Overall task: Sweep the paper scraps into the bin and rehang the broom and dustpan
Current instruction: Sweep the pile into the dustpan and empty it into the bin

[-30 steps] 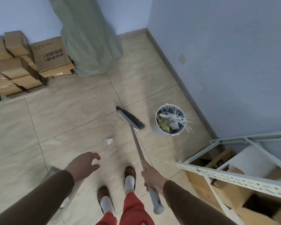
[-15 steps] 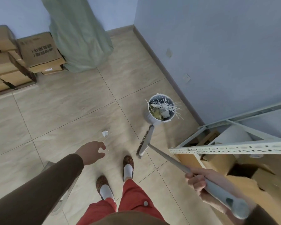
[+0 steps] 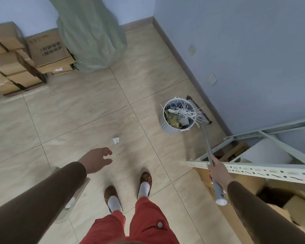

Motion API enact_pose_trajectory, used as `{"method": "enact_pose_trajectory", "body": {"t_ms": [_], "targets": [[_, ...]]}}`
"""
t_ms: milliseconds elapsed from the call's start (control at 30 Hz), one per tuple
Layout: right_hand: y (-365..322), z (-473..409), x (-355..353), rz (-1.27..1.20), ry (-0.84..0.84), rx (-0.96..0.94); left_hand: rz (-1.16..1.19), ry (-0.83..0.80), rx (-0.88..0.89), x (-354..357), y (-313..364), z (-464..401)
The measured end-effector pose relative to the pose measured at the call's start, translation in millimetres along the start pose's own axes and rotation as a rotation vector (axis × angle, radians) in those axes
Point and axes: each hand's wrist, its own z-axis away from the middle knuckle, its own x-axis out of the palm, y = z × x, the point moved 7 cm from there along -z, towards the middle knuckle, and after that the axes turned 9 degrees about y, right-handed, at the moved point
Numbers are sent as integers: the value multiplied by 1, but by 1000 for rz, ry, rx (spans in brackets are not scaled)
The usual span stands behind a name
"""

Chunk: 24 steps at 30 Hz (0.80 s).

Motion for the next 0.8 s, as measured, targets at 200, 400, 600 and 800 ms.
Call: {"method": "enact_pose_trajectory", "body": {"t_ms": [200,400,600,800], "targets": [[-22,-128,6,347,21,-186,118,-37,-112,36,12,13],[-21,-191,11,530,-21,-149,30,-133,-180,73,-20,36],[25,-140,39,171,-133,102,39,-111,-187,76,-29,45],[58,-21,102,-52,-174,230,76,-75,-118,65,-23,57]]}}
